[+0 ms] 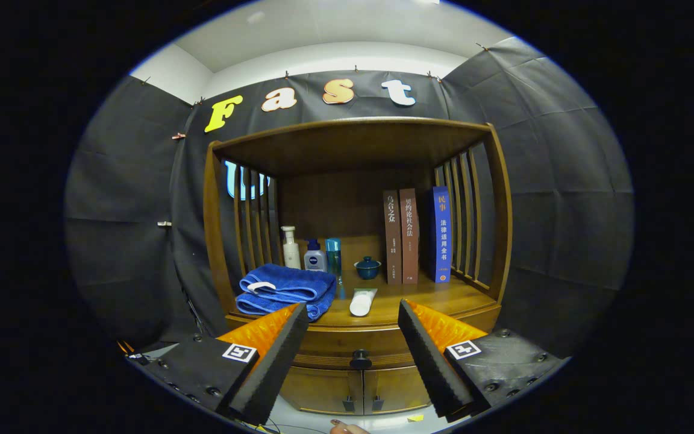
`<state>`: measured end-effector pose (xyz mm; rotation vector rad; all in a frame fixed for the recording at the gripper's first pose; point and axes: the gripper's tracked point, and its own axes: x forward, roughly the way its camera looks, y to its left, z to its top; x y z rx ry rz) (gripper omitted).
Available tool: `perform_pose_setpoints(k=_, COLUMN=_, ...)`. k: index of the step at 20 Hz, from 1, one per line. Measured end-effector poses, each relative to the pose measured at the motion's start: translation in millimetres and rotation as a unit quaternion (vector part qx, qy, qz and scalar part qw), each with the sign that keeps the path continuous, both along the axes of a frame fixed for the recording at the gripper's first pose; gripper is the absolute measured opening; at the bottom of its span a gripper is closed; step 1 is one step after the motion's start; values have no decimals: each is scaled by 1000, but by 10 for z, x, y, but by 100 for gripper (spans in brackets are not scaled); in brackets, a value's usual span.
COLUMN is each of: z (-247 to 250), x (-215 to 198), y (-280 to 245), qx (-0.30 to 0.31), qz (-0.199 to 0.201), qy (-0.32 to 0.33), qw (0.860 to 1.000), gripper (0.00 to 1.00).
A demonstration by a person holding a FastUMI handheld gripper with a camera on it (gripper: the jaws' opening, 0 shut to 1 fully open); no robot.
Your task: Pull open the drawer, take out the items inside it, and place them on the countertop above the cabinet.
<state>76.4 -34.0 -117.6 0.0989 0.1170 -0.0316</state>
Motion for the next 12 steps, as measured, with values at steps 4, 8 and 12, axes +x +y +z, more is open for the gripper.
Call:
perform_pose_setpoints(k=4, z=186, x=-277, y=-33, qx=2, qz=-12, qy=-12, qw=1000, gripper=99)
perform_pose_setpoints(k=8, z=325, x=-556, y=-12, qx=-4, qz=-19, qy=-23, qw=1000, gripper=99)
perform_pose_setpoints(k=12, z=473, x=-725, y=16, qx=-5, qz=-22, qy=-35, qw=999, gripper=99)
